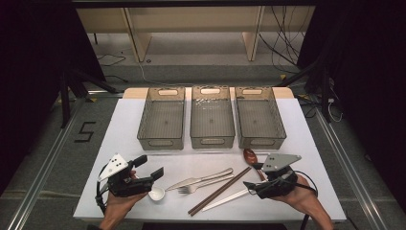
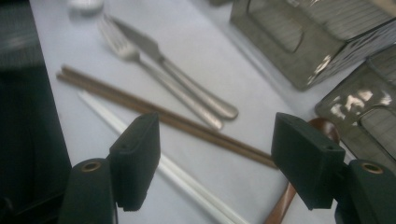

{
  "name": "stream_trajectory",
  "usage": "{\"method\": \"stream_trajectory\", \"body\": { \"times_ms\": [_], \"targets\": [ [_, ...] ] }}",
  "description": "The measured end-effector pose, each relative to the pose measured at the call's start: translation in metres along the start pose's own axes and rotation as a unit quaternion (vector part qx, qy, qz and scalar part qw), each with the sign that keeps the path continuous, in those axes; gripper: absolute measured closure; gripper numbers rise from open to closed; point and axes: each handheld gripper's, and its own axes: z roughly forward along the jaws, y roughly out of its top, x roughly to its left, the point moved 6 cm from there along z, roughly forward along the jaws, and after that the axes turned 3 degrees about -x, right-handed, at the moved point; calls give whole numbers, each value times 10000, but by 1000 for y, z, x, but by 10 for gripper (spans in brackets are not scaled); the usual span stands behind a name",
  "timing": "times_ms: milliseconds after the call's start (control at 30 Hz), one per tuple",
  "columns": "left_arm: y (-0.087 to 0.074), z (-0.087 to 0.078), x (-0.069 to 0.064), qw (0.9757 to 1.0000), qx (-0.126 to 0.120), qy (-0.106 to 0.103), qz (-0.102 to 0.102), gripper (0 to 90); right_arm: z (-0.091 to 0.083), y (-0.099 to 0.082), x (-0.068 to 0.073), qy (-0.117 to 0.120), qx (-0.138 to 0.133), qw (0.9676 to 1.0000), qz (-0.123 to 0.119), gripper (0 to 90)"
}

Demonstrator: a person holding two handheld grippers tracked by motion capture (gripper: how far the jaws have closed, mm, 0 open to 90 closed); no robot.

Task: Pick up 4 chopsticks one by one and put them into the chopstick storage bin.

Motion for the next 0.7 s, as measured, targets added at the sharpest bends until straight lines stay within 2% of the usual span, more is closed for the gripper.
{"method": "stream_trajectory", "body": {
  "times_ms": [33, 67, 100, 167, 200, 233, 367, 467, 700],
  "targets": [
    [0, 0, 0, 10000, -3, 3, 1, 169, 4, 0, 0, 2, 227, 9995, -204, 351],
    [0, 0, 0, 10000, -6, 1, 2, 169, 4, 0, 0, 2, 227, 9995, -204, 351],
    [0, 0, 0, 10000, -5, -1, 5, 169, 7, -2, 1, 88, 435, 9981, -429, 361],
    [0, 0, 0, 10000, 9, -6, 17, 169, 11, -5, 5, 183, 666, 9958, -598, 364],
    [0, 0, 0, 10000, 9, -6, 17, 169, 11, -5, 5, 183, 666, 9958, -598, 364],
    [0, 0, 0, 10000, 7, -8, 12, 169, 14, -9, 8, 249, 848, 9937, -693, 380],
    [0, 0, 0, 10000, 3, -2, 21, 169, 17, -15, 12, 283, 1009, 9911, -823, 416],
    [0, 0, 0, 10000, 10, 3, 28, 170, 19, -21, 15, 318, 1264, 9862, -1017, 456],
    [0, 0, 0, 10000, -2, 8, 22, 169, 25, -30, 19, 409, 1605, 9780, -1266, 541]
  ]
}}
